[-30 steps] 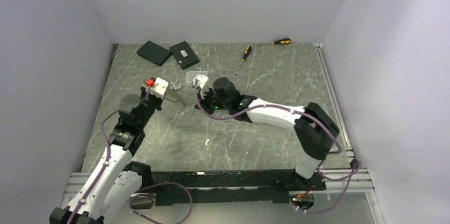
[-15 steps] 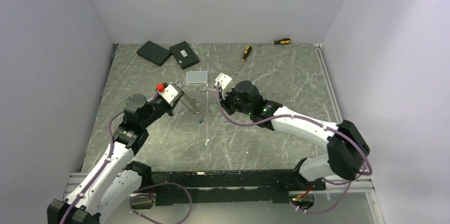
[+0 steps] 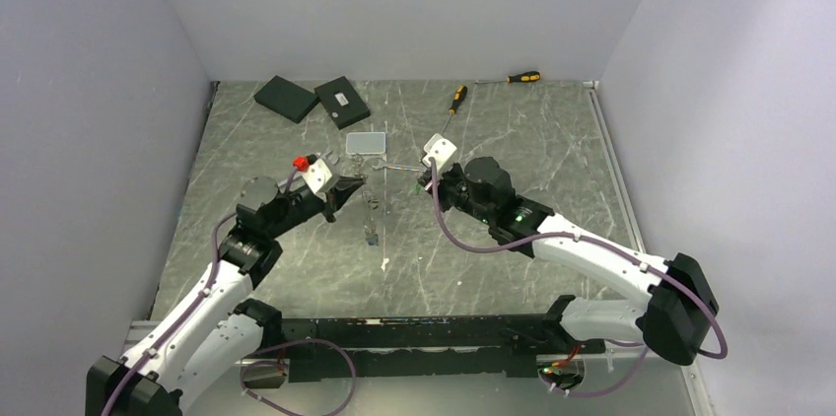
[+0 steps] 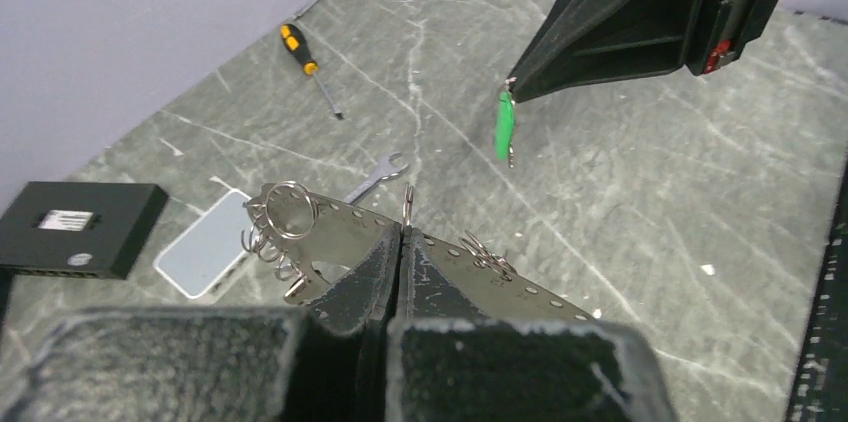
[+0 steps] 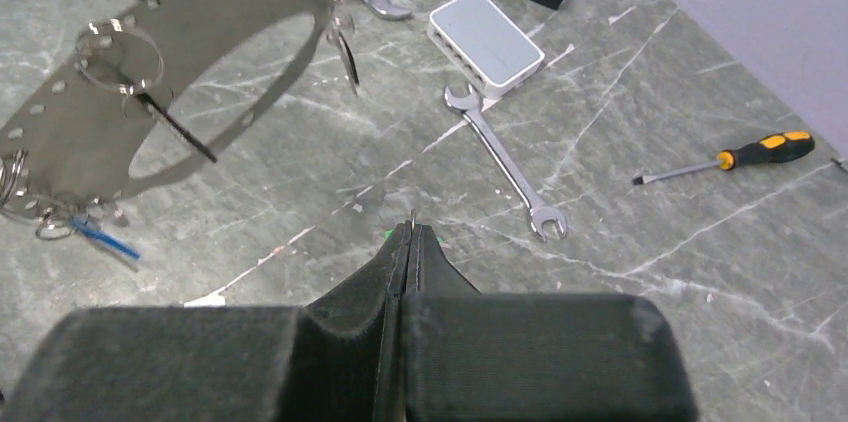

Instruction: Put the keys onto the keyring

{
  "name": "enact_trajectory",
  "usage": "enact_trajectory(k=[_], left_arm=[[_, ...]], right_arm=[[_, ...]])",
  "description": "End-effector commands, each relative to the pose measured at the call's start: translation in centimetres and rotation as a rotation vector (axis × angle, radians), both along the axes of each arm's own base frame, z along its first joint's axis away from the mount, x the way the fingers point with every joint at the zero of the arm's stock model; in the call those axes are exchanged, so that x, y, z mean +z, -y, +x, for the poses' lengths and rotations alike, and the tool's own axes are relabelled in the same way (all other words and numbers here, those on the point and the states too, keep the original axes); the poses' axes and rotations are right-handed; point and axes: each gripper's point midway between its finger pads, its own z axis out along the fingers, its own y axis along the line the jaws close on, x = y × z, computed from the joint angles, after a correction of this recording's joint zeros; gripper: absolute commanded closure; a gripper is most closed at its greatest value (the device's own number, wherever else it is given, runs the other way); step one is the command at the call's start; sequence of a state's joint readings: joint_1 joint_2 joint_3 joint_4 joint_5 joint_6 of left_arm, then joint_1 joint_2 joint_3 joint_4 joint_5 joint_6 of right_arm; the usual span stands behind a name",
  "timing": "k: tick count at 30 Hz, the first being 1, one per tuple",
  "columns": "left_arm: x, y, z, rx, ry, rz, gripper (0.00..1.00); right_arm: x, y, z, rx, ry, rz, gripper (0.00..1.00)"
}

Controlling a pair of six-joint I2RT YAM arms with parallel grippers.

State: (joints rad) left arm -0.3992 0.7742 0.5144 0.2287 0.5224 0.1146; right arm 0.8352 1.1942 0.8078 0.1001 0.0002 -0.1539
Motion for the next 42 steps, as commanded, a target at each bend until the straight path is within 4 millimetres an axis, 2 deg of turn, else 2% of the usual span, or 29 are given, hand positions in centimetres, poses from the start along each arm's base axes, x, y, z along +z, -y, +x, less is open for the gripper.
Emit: enact_trajectory(k=[1,4,10,20,32,42], left_arm=[[2.8,1.2,-0.9,-0.039,-0.009,-0.141,1.00],[3.0,1.4,-0.8,-0.023,-0.062,-0.178,1.00],[3.2,2.6,-1.8,-0.095,-0.075,-0.201,1.00],[1.6,4.1,-2.3,-0.160,-0.155,-0.145,1.00],[1.4,5.4,-4.7,-0.341,-0.124,-0.090,1.00],[0.8,5.4,-4.4,-0.317,-0.135,-0.059,1.00]], right_arm=[[3.5,-0.1,-0.5,0.034,0.087,0.070,1.00],[4.5,-0.4,-1.4,0.084,0.103,0.094,1.00],[5.9,-1.3,-3.3,0.193,0.118,0.123,1.00],[5.7,-2.6,-4.2,0.273,0.106,0.113,1.00],[6.0,-4.6,-5.9,0.374,0.075,0.129,1.00],[5.9,-5.9,-6.8,0.410,0.057,0.129,1.00]])
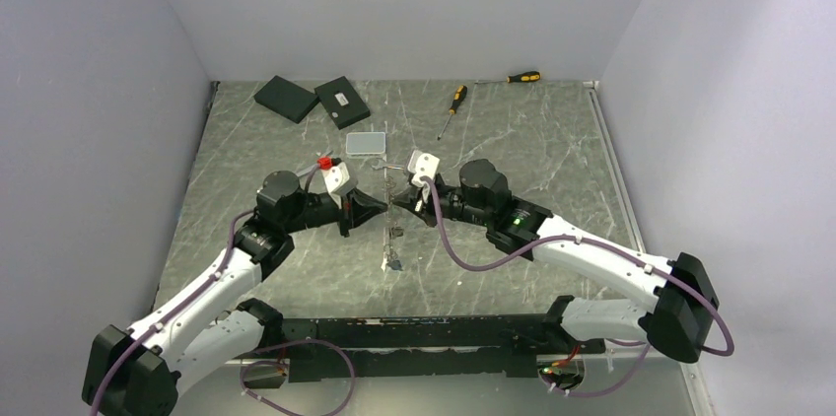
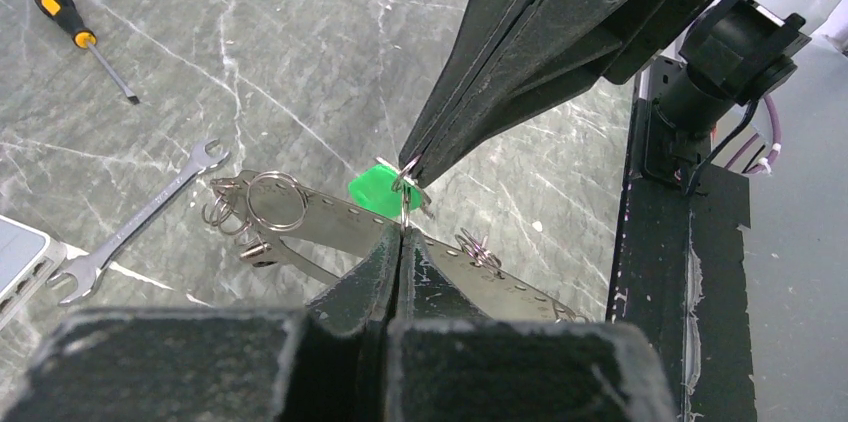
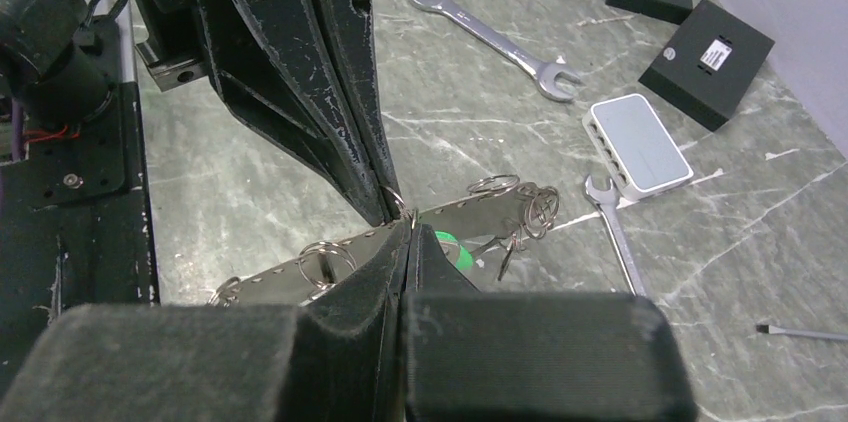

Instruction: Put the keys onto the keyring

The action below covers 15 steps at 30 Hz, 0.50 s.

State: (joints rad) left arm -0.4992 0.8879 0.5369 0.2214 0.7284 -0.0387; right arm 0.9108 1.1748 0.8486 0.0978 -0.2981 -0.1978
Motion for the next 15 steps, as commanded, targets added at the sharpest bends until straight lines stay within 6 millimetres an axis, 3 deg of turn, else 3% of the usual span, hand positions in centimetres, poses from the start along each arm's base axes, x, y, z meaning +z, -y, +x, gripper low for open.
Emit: enact_trajectory(k=[1,9,15], left_arm=[[3.0,0.3,0.3,-0.010,0.093,-0.029,1.00],[3.2,-0.1,1.0,0.048,0.091,-0.021,1.00],[2.9,-1.2,3.1,0.177,0.045,0.026,1.00]], right_arm=[[3.0,-1.0,-0.5,0.033,0.032,0.063,1.00],[2.8,-0.4,-0.1,-0.003,0.046,0.040,1.00],[2.5,-0.3,-0.1,-0.007,0.036,0.029,1.00]])
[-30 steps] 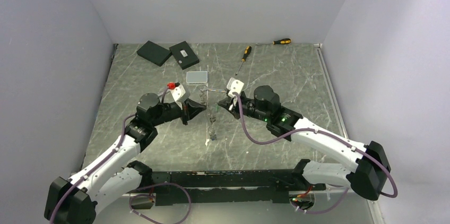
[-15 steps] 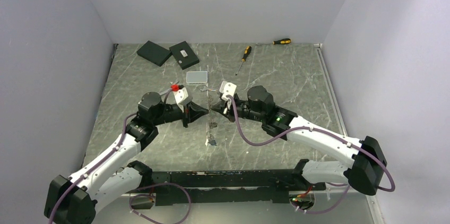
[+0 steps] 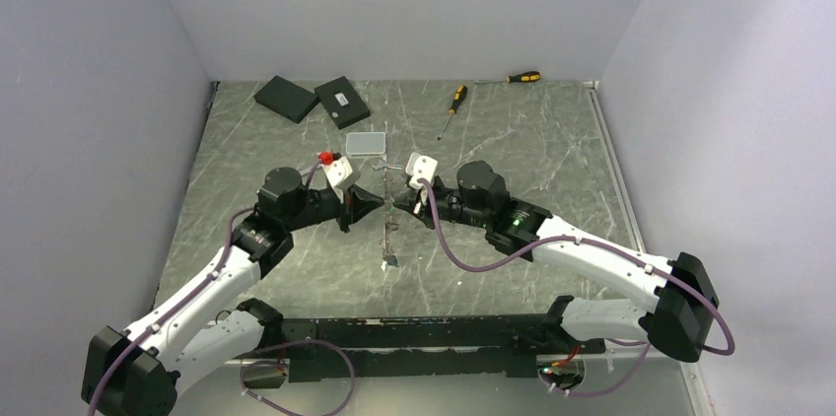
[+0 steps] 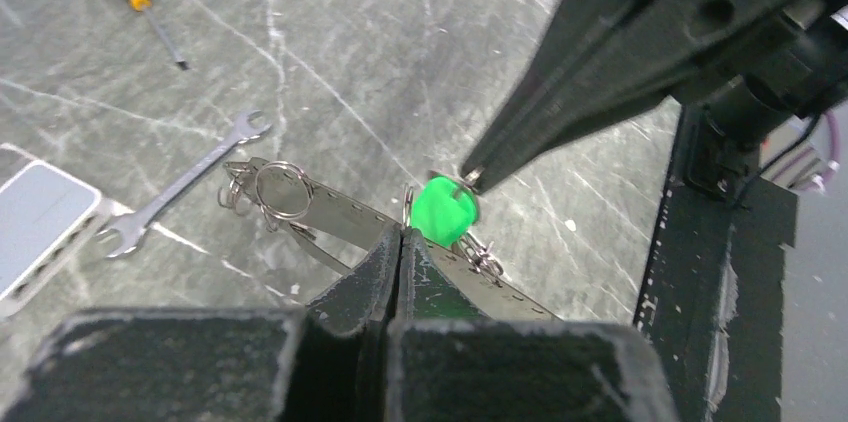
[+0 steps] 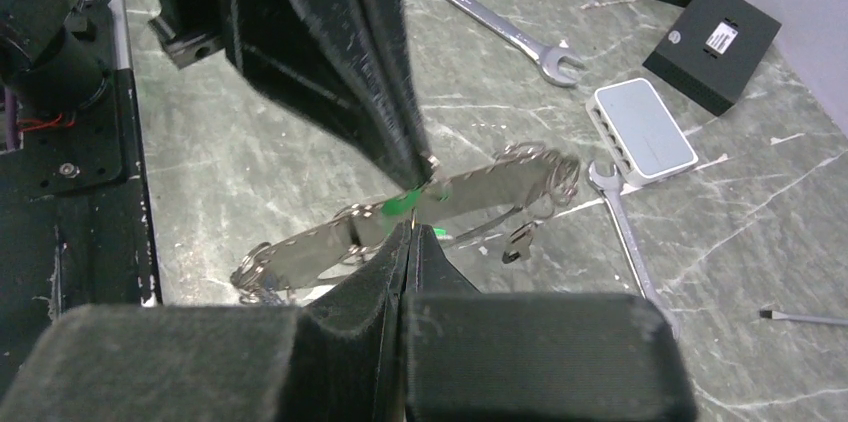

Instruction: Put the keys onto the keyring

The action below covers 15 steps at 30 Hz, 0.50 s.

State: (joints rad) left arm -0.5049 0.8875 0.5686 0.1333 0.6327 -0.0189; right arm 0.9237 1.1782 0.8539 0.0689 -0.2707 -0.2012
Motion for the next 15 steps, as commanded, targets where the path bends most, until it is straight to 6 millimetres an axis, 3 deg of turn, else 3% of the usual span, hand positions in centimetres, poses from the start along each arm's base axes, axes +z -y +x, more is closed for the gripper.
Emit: enact_trajectory(k=[1,15], left_arm=[[3.4,-0.5,2.0,0.098,0.067,-0.012,1.00],[3.0,0.2,1.6,0.039,0.063,0.016,1.00]], right_arm=[[2.9,-0.5,-0.1,0.011,0.039,0.057,1.00],[2.9,-1.5,1.5,-0.031,0.058,0.069,1.00]])
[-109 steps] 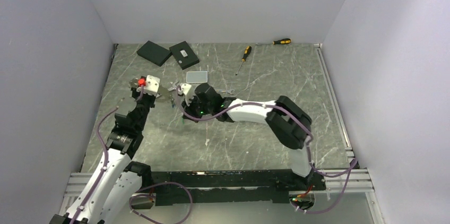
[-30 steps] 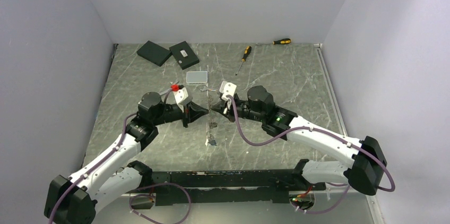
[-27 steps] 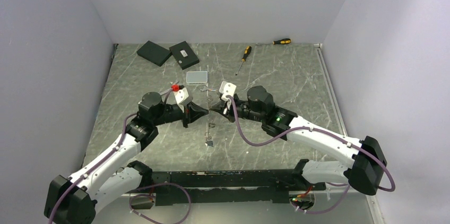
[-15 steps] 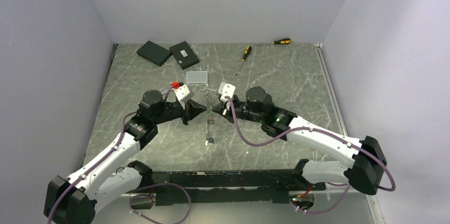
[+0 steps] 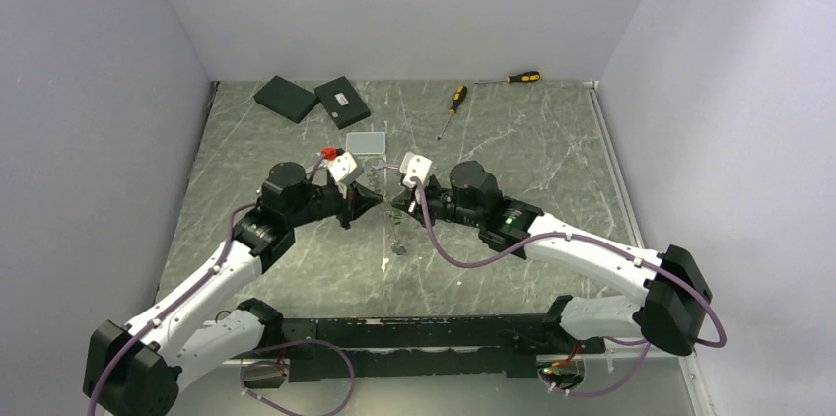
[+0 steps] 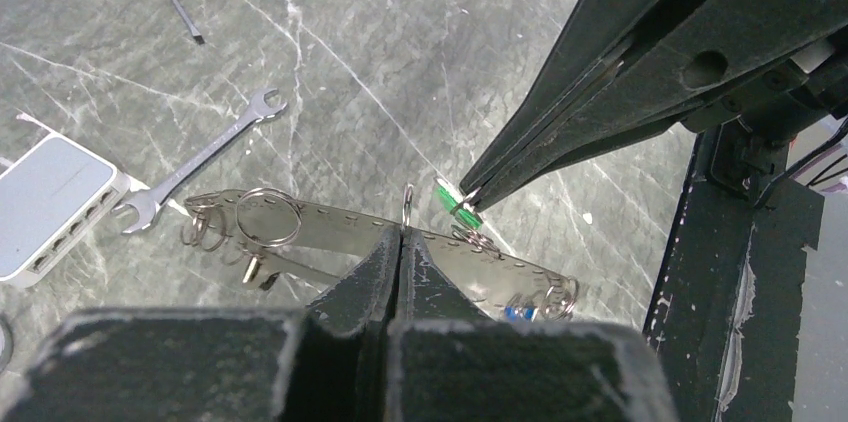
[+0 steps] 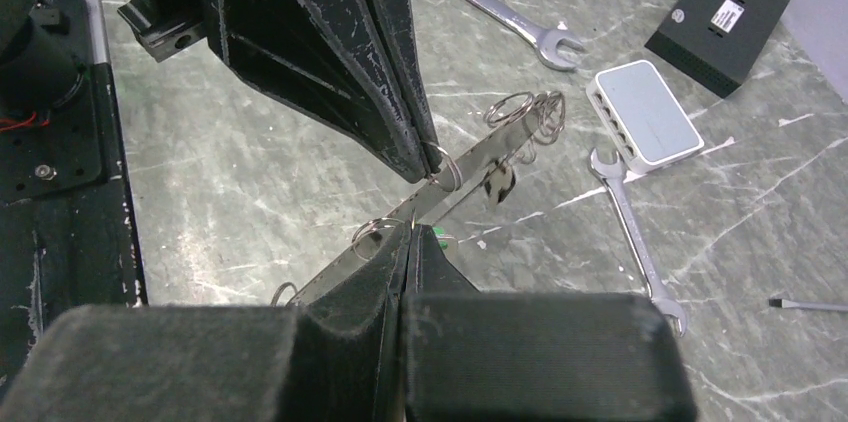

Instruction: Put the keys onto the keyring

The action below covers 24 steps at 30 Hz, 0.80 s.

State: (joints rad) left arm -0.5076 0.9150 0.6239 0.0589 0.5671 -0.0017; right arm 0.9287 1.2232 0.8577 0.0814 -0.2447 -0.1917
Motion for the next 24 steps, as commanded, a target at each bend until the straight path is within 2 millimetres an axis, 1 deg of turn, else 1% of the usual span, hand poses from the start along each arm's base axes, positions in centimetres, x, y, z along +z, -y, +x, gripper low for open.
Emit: enact_trajectory(k=[1,8,15,24], left_arm=[[2.89,0.59,0.33,-0.022,0.080,-0.022,1.00],[2.82,0.70,0.24,-0.027,0.078,-0.017,1.00],[2.80,0.74,0.09,-0.031,0.079,-0.013,1.00],[2.75,0.90,-0.05,-0.040,0.078,-0.010,1.00]], right_arm=[[4.28,-1.08,0.83,-0.005,0.081,0.092,1.00],[4.63,-1.36,1.02,-0.001,0.093,0.097,1.00],[4.36,-1.80,1.43,-0.003,0.092,0.086,1.00],[4.45,-1.72,1.55,-0.011,0.095,0.088,1.00]])
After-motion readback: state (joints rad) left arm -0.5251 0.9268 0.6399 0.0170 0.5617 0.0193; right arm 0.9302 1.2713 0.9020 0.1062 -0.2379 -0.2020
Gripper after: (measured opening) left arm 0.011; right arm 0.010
